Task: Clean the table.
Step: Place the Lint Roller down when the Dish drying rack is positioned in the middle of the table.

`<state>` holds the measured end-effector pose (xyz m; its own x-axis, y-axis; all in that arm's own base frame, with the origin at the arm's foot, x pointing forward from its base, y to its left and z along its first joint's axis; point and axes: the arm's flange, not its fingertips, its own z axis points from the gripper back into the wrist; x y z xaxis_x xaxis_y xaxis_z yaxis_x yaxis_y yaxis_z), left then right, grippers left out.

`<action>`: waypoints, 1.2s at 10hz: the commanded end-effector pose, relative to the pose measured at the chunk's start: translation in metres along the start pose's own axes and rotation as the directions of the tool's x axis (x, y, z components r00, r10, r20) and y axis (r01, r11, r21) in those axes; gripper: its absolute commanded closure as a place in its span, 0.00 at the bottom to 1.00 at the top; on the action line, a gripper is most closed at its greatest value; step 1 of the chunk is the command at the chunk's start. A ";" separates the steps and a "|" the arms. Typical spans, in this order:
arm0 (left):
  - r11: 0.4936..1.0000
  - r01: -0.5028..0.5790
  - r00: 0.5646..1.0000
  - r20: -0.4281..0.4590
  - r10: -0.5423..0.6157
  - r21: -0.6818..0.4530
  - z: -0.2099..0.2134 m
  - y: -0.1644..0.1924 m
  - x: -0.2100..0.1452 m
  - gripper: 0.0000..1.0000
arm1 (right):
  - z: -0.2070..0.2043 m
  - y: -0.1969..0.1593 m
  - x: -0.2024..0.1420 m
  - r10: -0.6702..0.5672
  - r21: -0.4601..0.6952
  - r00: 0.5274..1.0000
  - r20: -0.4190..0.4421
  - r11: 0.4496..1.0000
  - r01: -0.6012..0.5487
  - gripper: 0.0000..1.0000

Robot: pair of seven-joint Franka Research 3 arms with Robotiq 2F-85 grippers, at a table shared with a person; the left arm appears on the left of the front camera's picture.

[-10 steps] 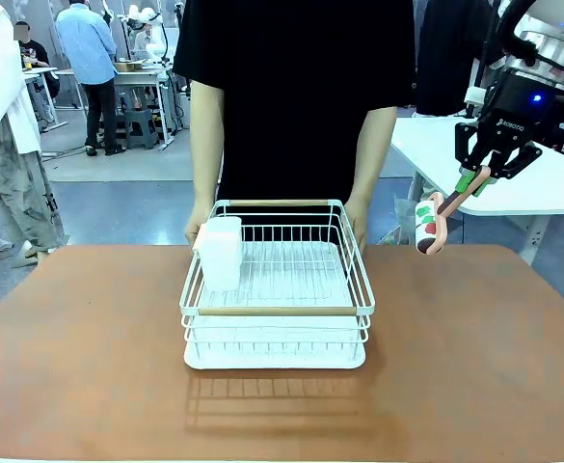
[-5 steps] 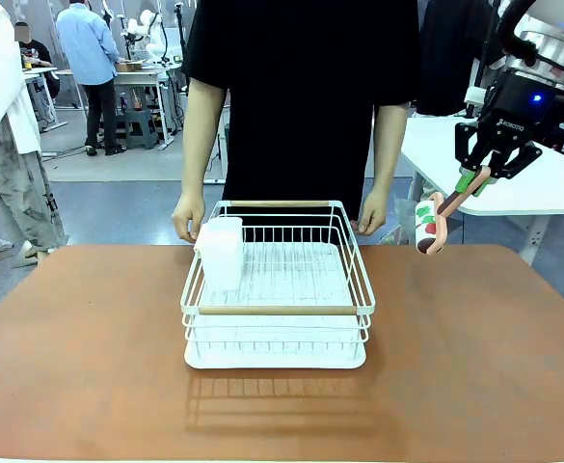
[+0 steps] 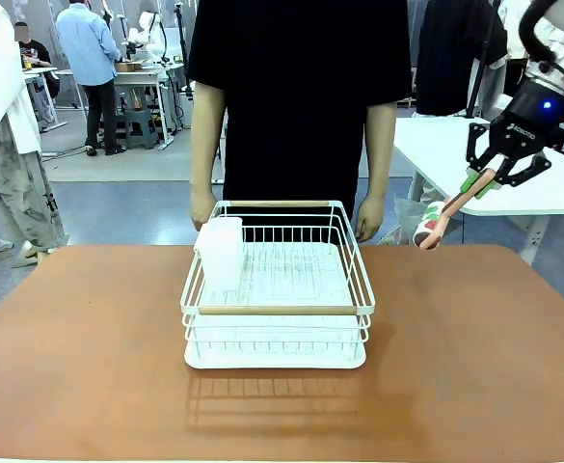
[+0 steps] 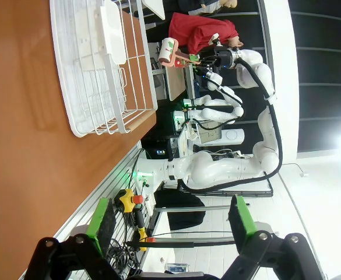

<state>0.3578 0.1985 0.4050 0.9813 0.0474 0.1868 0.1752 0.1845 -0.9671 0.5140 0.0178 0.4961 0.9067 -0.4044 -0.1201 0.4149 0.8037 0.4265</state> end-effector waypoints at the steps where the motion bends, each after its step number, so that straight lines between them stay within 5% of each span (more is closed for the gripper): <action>1: 1.000 0.003 1.000 0.001 -0.003 -0.002 0.002 -0.001 -0.002 0.00 | -0.018 -0.013 -0.006 -0.208 0.123 0.969 0.134 0.974 0.192 0.78; 5: 1.000 0.003 1.000 0.001 -0.003 -0.002 0.002 -0.001 -0.002 0.00 | -0.072 -0.044 0.013 -0.349 0.229 0.910 0.225 0.926 0.299 0.78; 12: 1.000 0.003 1.000 0.001 -0.003 -0.002 0.002 -0.001 -0.002 0.00 | -0.112 -0.091 0.048 -0.533 0.356 0.846 0.022 0.795 0.491 0.78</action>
<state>0.3579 0.1984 0.4050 0.9813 0.0472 0.1867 0.1752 0.1844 -0.9671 0.5228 -0.0230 0.3526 0.5428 -0.7928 -0.2770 0.7514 0.3111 0.5820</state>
